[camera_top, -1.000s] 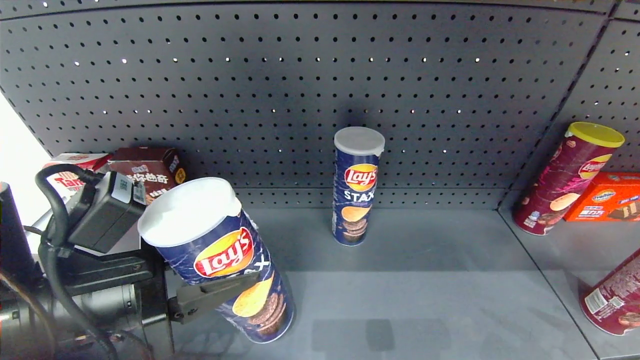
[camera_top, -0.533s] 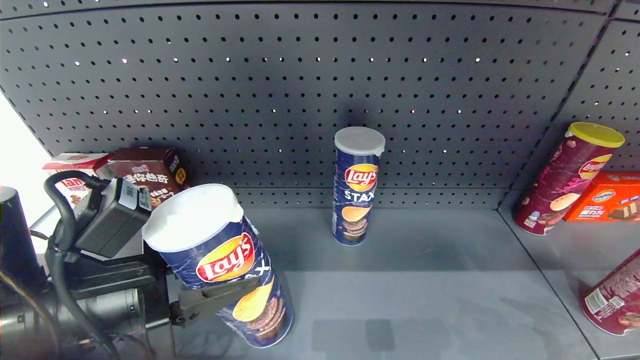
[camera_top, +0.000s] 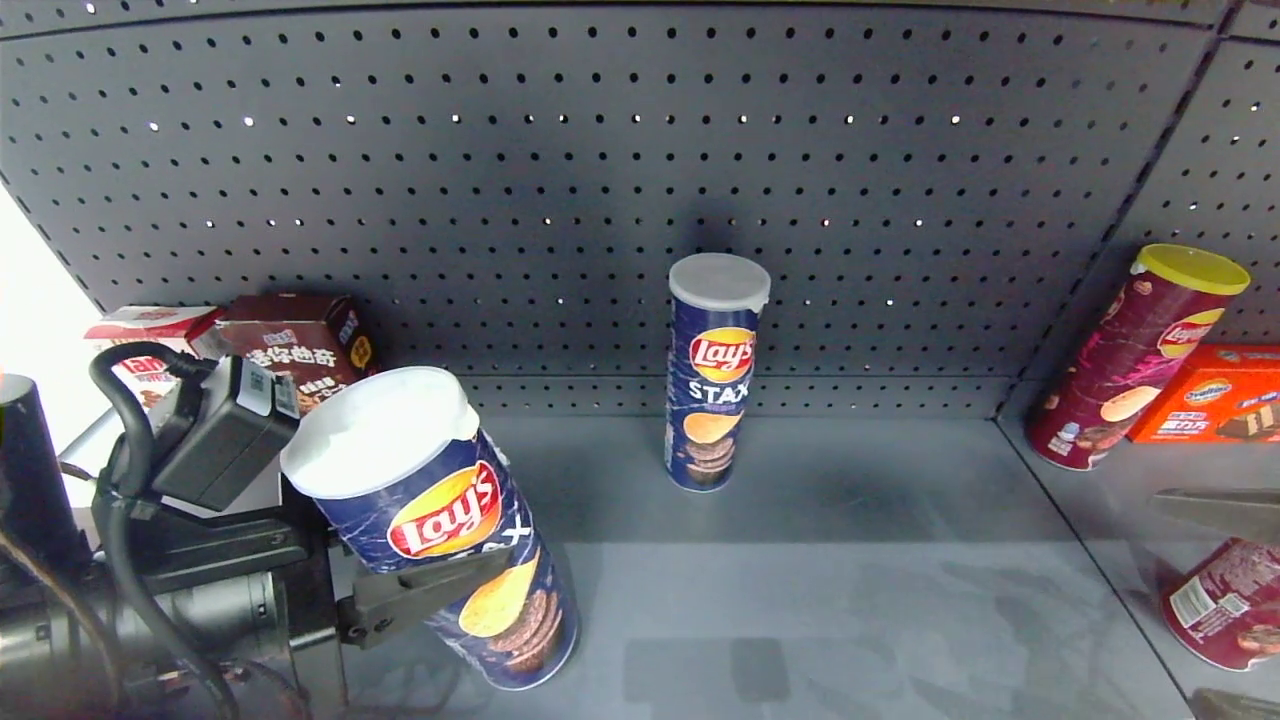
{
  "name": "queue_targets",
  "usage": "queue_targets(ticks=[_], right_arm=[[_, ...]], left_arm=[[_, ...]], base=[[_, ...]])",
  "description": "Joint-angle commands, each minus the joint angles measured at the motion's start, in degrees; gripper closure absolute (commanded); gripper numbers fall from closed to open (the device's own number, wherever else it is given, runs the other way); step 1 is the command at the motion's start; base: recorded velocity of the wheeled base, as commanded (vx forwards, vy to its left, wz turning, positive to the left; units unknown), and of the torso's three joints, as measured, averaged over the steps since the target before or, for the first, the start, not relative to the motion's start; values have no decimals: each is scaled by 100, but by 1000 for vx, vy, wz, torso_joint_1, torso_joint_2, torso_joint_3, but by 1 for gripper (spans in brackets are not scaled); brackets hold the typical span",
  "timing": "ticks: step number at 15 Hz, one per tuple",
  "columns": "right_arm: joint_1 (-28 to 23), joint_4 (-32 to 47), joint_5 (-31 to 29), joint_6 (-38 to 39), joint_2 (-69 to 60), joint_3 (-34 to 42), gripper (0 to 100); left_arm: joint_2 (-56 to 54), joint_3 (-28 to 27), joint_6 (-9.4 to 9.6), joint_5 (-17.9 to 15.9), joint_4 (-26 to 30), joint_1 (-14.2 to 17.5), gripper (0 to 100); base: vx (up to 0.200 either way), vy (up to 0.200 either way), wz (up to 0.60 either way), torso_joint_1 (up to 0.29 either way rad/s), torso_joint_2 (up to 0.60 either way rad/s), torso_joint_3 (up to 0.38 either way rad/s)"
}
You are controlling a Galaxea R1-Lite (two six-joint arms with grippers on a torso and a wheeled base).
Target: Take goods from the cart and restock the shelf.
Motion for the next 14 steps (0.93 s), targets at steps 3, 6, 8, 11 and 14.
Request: queue_targets(ticks=[3, 6, 8, 11, 14], right_arm=[[333, -89, -633, -2, 611, -259, 0], [790, -81, -1205, -2, 945, -435, 0], [1106, -107, -1337, -2, 1252, -444, 0], [1291, -239, -1337, 7, 1463, -453, 0], [1177, -810, -1293, 192, 1912, -470, 0]], left_arm=[[67, -19, 3, -10, -10, 1, 100], [102, -19, 3, -10, -10, 1, 100], [146, -80, 3, -10, -10, 1, 100], [154, -124, 3, -1, -10, 1, 100], [163, -168, -6, -1, -10, 10, 100]], base=[[0, 0, 0, 0, 0, 0], [0, 0, 0, 0, 0, 0], [0, 0, 0, 0, 0, 0], [0, 0, 0, 0, 0, 0], [0, 0, 0, 0, 0, 0]])
